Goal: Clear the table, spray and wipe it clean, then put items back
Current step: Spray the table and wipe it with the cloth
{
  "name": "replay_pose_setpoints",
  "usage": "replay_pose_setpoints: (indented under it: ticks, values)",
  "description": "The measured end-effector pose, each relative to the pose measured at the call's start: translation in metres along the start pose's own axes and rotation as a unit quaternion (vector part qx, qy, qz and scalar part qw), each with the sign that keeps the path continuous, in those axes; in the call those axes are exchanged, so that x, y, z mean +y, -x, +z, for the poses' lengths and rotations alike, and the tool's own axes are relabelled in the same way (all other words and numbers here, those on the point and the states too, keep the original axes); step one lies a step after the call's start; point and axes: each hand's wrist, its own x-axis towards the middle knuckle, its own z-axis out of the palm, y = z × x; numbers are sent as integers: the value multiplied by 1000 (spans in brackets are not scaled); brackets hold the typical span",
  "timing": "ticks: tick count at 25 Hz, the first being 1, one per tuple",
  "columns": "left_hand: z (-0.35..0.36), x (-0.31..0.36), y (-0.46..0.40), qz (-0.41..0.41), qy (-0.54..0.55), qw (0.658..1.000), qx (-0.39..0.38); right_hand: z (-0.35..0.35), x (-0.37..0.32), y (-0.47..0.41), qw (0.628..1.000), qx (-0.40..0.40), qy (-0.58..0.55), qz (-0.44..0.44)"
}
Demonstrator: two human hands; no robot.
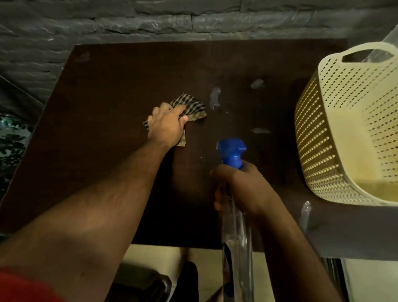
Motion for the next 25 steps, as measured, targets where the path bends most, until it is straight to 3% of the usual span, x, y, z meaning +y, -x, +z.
replay_pose_setpoints:
  ticks: [15, 25]
  values:
    - [-3, 2, -229, 0, 0, 1000, -8, -19, -143, -149, 999, 23, -8, 29]
    - [-3, 9, -265, 16, -11, 1000, -14, -31, -219, -199, 996, 82, 12, -33]
